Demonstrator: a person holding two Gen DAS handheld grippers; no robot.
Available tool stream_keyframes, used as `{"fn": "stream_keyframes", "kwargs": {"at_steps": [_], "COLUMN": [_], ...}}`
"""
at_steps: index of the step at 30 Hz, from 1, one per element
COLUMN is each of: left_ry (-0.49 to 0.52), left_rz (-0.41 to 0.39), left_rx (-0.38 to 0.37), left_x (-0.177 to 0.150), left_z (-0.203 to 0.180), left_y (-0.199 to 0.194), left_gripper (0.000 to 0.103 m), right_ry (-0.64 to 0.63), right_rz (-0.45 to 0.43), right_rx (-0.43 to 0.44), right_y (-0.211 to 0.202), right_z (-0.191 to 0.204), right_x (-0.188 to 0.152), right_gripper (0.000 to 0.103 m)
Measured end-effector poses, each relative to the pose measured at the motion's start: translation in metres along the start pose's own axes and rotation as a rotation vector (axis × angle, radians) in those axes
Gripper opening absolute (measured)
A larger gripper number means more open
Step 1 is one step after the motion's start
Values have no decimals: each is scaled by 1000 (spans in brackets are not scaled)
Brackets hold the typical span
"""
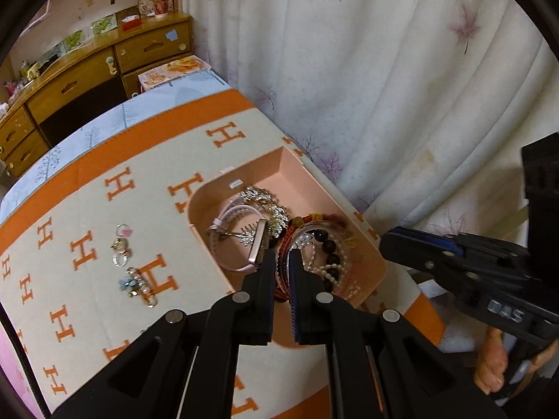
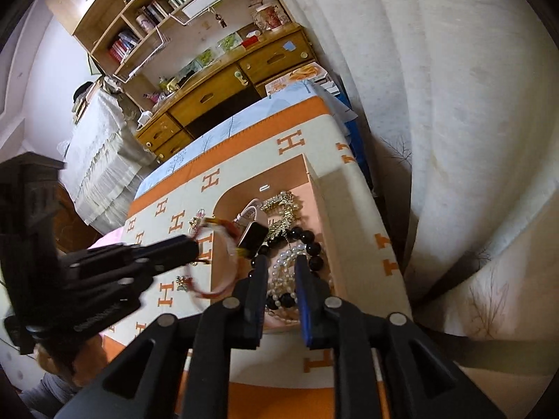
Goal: Organize jewelry
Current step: 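Carry the red bracelet and pearl necklace into the pink tray and release, then grasp the small gold charm with the right tool while the left tool approaches the blue flower brooch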
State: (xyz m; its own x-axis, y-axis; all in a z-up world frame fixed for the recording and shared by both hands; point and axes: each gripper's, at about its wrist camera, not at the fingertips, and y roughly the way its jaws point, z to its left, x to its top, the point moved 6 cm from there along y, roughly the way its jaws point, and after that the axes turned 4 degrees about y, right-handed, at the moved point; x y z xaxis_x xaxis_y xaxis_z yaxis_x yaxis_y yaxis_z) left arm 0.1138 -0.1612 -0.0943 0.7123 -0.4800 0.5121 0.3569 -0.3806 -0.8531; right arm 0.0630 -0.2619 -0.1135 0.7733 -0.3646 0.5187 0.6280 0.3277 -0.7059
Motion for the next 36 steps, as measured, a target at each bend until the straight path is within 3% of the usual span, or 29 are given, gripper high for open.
{"fn": "stream_keyframes", "kwargs": {"at_steps": [2,6,7,9,17,24,26,28,31,36], "left_ry": [10,-10,-22,-55,-128,-215,-253,-290,-318,-353], "left_rz": [15,15,8,-30,-160,-190,-190,-196,-225,-218], "left_rx": [-16,7,7,22,117,149,178,248,331,347], "left_x": [0,-4,-5,-7,-19,-37,-45,-55,-69,-90], "left_z": [-5,1,4,14,57,91,103,117,133,149], "left_y": [8,9,7,-3,-55,-101,-109,-119,-131,-127], "left_gripper": [12,36,46,54,54,55,61,80,82,82], "right_ry": [6,15,13,1,-52,-150,-172,-197,-246,-330], "right_rz": [-2,-9,-8,-4,17,39,53,67,89,119], "right_rx": [7,11,16,25,83,133,147,158,160,140], "right_y": [0,-1,-1,0,6,12,16,21,30,51], "right_z": [0,1,3,7,36,78,88,98,115,138], "right_x": [-1,-3,-3,-5,-11,-20,-23,-27,-34,-46], "right_gripper": [16,16,16,16,16,16,16,16,16,16]}}
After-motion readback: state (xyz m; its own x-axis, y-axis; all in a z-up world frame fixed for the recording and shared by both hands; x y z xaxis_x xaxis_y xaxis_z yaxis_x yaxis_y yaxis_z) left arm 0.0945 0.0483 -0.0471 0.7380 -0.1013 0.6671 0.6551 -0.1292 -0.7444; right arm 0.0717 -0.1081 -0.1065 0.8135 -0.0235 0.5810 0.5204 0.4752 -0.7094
